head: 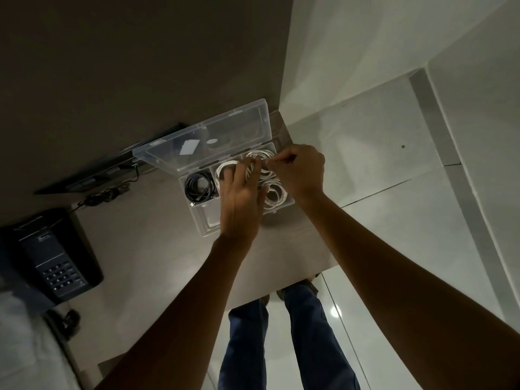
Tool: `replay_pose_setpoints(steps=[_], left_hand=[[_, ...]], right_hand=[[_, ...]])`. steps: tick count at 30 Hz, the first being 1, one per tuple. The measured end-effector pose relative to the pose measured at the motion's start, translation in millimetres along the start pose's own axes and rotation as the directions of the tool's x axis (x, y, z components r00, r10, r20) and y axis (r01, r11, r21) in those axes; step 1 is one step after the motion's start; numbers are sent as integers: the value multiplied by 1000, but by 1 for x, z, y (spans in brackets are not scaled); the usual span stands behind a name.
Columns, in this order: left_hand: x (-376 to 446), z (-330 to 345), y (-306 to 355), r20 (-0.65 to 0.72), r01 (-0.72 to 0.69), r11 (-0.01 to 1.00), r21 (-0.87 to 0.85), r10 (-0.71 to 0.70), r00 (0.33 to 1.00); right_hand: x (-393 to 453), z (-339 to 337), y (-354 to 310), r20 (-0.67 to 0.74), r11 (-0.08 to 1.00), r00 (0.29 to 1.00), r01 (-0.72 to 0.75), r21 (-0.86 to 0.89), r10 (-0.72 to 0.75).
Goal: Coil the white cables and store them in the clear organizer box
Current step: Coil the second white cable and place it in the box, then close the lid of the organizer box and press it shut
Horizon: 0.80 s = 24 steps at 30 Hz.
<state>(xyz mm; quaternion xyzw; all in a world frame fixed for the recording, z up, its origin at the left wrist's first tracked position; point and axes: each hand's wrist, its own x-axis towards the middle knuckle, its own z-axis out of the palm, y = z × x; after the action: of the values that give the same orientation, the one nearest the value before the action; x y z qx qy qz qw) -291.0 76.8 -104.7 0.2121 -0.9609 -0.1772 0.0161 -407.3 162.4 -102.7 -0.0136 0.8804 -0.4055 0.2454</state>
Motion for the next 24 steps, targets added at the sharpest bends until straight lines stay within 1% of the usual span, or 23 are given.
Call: replay_pose_setpoints(steps=[4, 6, 8, 10, 12, 15, 17, 19, 21, 22, 24], left_hand=[[1, 1, 2, 66, -7, 980, 198, -6, 998], [5, 1, 5, 96, -19, 958, 286, -9, 995], [9, 0, 6, 122, -35, 941, 337, -6, 992], [10, 0, 4, 140, -49, 932, 360, -1, 990], [12, 0, 2, 156, -56, 926, 373, -3, 988], [13, 1, -1, 174, -41, 923, 383, -28, 984], [13, 4, -2, 187, -34, 937, 347, -34, 982], [13, 5, -4, 201, -12, 963, 269, -44, 979], [13, 5, -5, 208, 21, 986, 166, -56, 977], [13, 5, -6, 209, 31, 991, 127, -57, 976], [12, 3, -8, 216, 37, 996, 83, -54, 975]], right_hand=[[7, 6, 9, -26, 988, 988, -152, 30, 152], [8, 11, 14, -30, 986, 986, -161, 48, 162], [6, 13, 19, -49, 991, 992, -116, 69, 120], [1, 13, 22, -80, 996, 996, -36, 79, 43], [-4, 11, 26, -113, 994, 989, 100, 42, -94], [-11, 6, 32, -104, 941, 936, 329, -78, -336], [-14, 1, 40, -30, 856, 872, 472, -209, -488], [-18, -4, 52, 114, 723, 783, 612, -321, -611], [-23, -8, 64, 232, 637, 720, 690, -343, -655], [-26, -9, 68, 267, 608, 700, 710, -355, -662], [-32, -10, 73, 299, 579, 698, 711, -400, -651]])
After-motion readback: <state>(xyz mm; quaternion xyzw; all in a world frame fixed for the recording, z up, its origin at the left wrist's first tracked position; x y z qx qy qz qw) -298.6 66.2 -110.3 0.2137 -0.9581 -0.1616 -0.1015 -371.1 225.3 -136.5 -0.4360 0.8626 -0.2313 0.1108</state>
